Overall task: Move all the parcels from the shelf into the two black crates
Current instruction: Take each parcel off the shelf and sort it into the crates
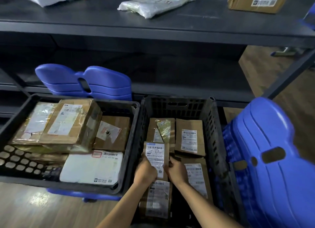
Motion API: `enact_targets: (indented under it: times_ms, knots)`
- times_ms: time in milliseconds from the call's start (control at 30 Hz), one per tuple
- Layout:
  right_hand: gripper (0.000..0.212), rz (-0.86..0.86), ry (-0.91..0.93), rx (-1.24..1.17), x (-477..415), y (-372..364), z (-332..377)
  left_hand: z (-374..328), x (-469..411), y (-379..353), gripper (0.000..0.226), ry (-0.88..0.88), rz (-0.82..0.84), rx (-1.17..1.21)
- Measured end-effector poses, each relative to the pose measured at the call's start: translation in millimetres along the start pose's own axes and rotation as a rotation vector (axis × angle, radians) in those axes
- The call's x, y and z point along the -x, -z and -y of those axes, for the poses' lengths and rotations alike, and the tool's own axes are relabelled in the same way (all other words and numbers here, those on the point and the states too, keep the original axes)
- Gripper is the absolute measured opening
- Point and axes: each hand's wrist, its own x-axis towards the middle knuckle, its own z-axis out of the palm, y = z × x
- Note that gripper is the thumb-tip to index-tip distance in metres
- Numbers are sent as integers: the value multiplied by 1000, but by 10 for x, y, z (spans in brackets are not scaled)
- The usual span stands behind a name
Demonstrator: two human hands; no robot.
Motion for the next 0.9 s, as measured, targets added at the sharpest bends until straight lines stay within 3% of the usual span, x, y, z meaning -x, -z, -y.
enact_targets:
  times_ms: [67, 200, 333, 533, 633, 767, 900]
  knots:
    - [30, -6, -5, 14, 9, -5, 6, 10, 44, -22, 56, -17, -1, -72]
    - [29, 21, -42, 58, -25, 1, 19, 32, 67, 10, 60, -13, 28, -96]
    - [29, 12, -54, 99, 4, -28, 9, 20, 30, 59, 84, 32, 130, -172]
    - [35, 2, -49, 70, -10, -77, -33, 8, 68, -23, 87, 59, 133, -210]
    - [50, 39, -28, 92, 8, -51, -41, 97, 129, -60, 88, 15, 107, -123]
    - [70, 58, 46, 331, 109, 33, 0, 197, 255, -84, 91, -79, 116, -163]
    - [61, 105, 355, 675, 204, -3, -41, 221, 334, -100, 72, -225, 97, -469]
